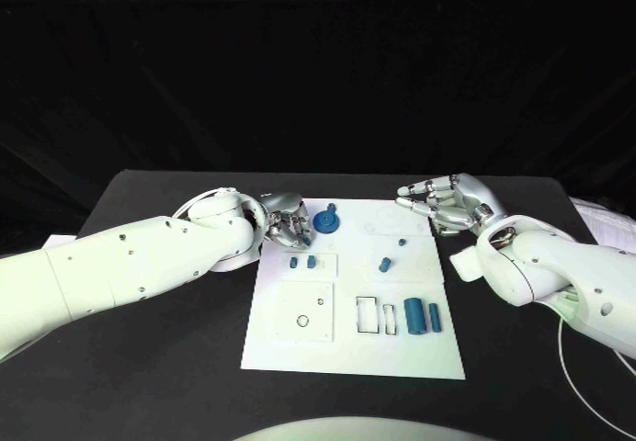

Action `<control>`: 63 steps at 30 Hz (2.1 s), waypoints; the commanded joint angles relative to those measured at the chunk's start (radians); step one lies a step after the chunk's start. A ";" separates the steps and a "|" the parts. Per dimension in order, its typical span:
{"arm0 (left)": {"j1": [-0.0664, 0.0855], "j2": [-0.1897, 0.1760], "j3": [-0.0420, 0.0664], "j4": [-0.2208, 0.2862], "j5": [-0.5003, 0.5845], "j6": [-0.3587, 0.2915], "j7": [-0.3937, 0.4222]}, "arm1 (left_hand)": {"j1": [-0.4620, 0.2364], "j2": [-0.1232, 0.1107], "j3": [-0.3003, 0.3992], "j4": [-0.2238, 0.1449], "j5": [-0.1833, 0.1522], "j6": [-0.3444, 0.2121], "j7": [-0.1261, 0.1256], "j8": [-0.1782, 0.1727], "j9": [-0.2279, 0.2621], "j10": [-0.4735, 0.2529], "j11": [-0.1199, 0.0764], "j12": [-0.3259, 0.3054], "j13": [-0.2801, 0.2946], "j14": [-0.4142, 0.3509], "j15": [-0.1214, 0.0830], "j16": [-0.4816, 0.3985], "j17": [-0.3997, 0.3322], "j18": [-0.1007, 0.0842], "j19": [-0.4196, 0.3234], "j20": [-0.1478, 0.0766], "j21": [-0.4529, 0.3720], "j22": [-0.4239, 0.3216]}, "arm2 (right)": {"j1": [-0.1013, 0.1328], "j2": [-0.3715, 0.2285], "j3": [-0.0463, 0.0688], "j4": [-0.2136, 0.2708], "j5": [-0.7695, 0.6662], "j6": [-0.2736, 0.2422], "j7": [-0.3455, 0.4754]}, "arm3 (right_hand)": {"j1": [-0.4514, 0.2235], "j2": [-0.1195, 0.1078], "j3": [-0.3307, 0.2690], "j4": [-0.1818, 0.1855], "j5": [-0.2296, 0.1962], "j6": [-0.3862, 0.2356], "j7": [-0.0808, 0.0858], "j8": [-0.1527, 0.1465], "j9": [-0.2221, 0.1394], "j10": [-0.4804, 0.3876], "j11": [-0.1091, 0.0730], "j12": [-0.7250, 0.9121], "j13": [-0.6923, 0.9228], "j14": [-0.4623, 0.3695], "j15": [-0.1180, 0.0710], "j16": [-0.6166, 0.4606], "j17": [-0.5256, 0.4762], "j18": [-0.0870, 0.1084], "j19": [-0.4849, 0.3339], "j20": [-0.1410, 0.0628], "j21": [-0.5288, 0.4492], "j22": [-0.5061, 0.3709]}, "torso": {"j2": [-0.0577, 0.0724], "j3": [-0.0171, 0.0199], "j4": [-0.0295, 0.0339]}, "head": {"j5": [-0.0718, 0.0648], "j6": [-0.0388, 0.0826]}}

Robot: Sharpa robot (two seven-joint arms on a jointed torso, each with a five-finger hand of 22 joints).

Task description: Assemble the parts on the task board

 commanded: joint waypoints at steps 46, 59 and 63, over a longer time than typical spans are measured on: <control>0.012 -0.085 0.007 0.028 0.357 -0.120 0.141 | -0.052 -0.057 -0.032 0.016 0.000 -0.190 0.061 -0.026 -0.109 -0.214 0.078 -0.153 -0.062 -0.065 0.061 -0.116 -0.228 0.047 -0.094 0.056 -0.383 -0.119 | 0.006 -0.014 0.001 -0.029 -0.404 0.100 -0.143 | 0.151 -0.011 0.138 -0.069 -0.058 0.029 0.019 0.003 0.001 -0.295 0.030 -0.887 -0.736 0.037 0.020 -0.152 -0.065 0.018 -0.041 0.010 -0.070 -0.100 | -0.003 -0.0003 0.0009 | -0.019 0.003; 0.010 -0.165 -0.010 0.118 1.355 -0.223 0.587 | -0.062 -0.011 -0.053 0.052 0.006 -0.129 0.049 0.007 -0.111 -0.084 0.054 -0.034 -0.036 -0.191 0.049 -0.235 -0.433 0.091 -0.213 0.054 -0.689 -0.273 | 0.037 -0.008 0.004 0.007 -1.020 0.281 -0.390 | 0.132 -0.087 0.245 -0.051 -0.117 0.092 -0.014 -0.004 0.000 -0.225 0.018 -1.049 -0.986 0.038 0.013 -0.183 -0.109 0.017 -0.032 0.011 -0.073 -0.102 | -0.001 -0.0026 0.0026 | -0.066 0.020; 0.006 -0.182 -0.014 0.144 1.410 -0.211 0.603 | -0.063 -0.010 -0.056 0.053 0.006 -0.127 0.048 0.008 -0.111 -0.082 0.053 -0.029 -0.036 -0.196 0.048 -0.241 -0.445 0.091 -0.214 0.053 -0.692 -0.276 | 0.038 0.001 0.003 0.016 -1.100 0.311 -0.421 | 0.128 -0.100 0.263 -0.043 -0.130 0.097 -0.018 -0.006 -0.001 -0.224 0.016 -1.062 -1.019 0.037 0.009 -0.190 -0.118 0.018 -0.033 0.008 -0.078 -0.108 | -0.001 -0.0007 0.0025 | -0.068 0.021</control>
